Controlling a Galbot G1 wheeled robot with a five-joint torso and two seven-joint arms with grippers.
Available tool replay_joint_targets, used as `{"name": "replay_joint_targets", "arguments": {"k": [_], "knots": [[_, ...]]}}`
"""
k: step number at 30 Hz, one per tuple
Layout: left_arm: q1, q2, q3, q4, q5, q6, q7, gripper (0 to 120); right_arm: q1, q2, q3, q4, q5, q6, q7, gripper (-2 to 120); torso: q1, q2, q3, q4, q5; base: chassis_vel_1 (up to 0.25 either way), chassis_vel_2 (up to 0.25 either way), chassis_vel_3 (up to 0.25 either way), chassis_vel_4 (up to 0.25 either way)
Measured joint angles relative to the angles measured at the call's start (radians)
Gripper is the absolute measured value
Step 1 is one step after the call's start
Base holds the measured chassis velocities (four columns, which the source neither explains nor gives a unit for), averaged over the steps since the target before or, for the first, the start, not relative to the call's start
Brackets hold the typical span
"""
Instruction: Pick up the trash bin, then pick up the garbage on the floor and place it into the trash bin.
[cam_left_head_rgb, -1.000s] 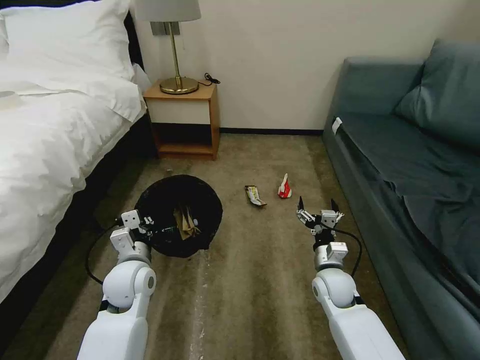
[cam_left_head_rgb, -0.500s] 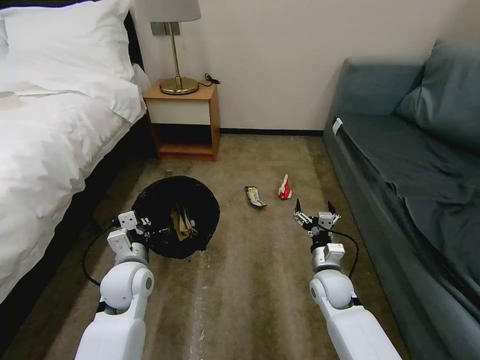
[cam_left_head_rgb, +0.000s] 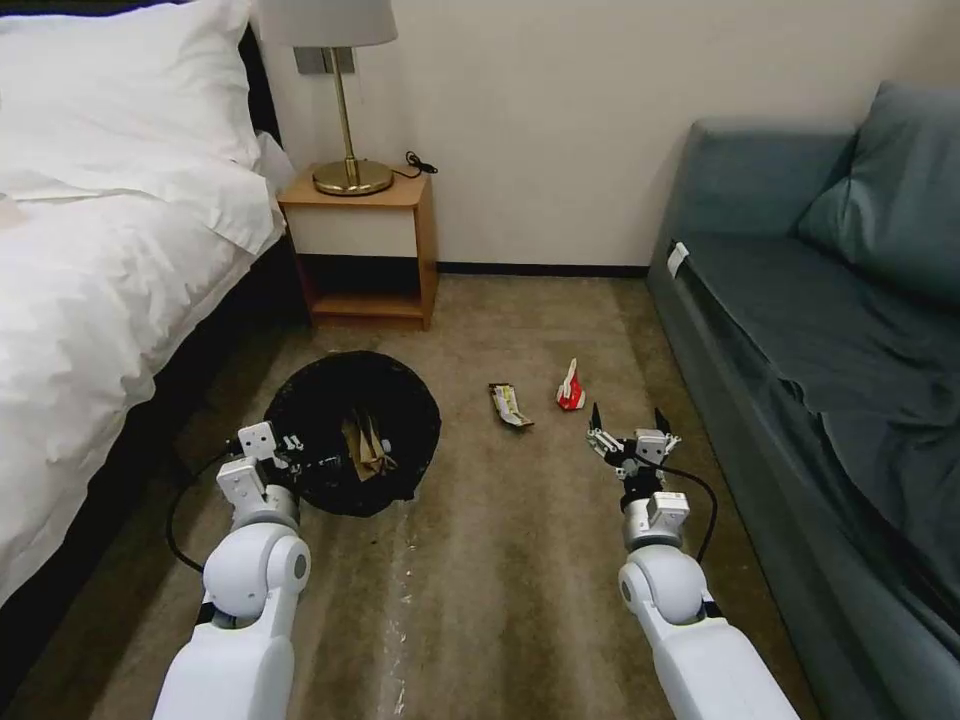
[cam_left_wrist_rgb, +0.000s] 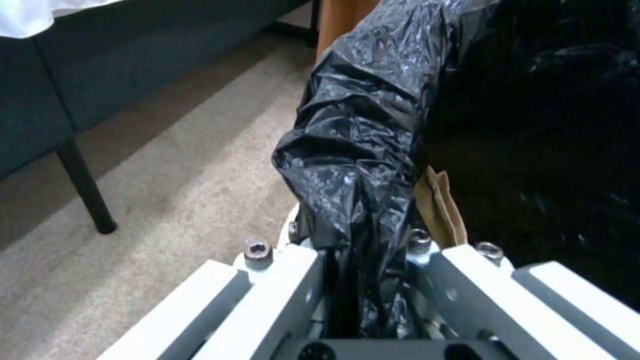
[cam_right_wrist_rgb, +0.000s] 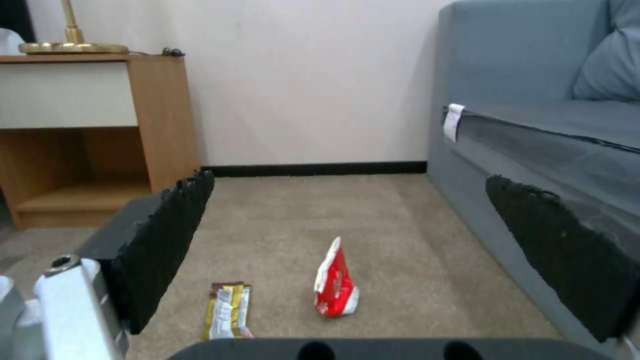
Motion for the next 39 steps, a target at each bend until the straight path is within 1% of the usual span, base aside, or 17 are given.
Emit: {"name": "replay_joint_targets", "arguments": {"k": [8, 15, 22, 33, 39], "knots": [[0.005, 0.0, -0.002, -0.009, 0.0, 0.0, -0.003, 2, -0.003, 0.003, -0.001, 0.002, -0.003, 0.001, -0.001, 100, 0.0, 0.0, 0.0, 0.0, 0.0001, -0.074, 0.065, 0.076, -0.064], [0.011, 0.0, -0.005, -0.013, 0.0, 0.0, -0.004, 2, -0.011, 0.008, -0.002, 0.002, -0.013, 0.004, -0.001, 100, 0.0, 0.0, 0.0, 0.0002, 0.0, -0.112, 0.11, 0.116, -0.102], [0.013, 0.001, -0.005, -0.015, 0.0, -0.001, -0.004, 2, -0.013, 0.011, -0.004, 0.0, -0.018, 0.004, 0.0, 100, 0.0, 0.0, 0.0, -0.0002, 0.0, -0.122, 0.107, 0.112, -0.113], [0.015, -0.001, -0.007, -0.014, 0.001, -0.003, -0.006, 2, -0.014, 0.015, -0.014, -0.014, -0.026, 0.003, -0.001, 100, 0.0, 0.0, 0.0, 0.0001, 0.0, -0.092, 0.114, 0.1, -0.108], [0.015, -0.001, -0.006, -0.014, 0.0, -0.003, -0.007, 2, -0.006, 0.011, -0.025, -0.021, -0.026, 0.002, -0.002, 100, 0.0, 0.0, 0.0, -0.0002, 0.0, -0.124, 0.07, 0.1, -0.094]]}}
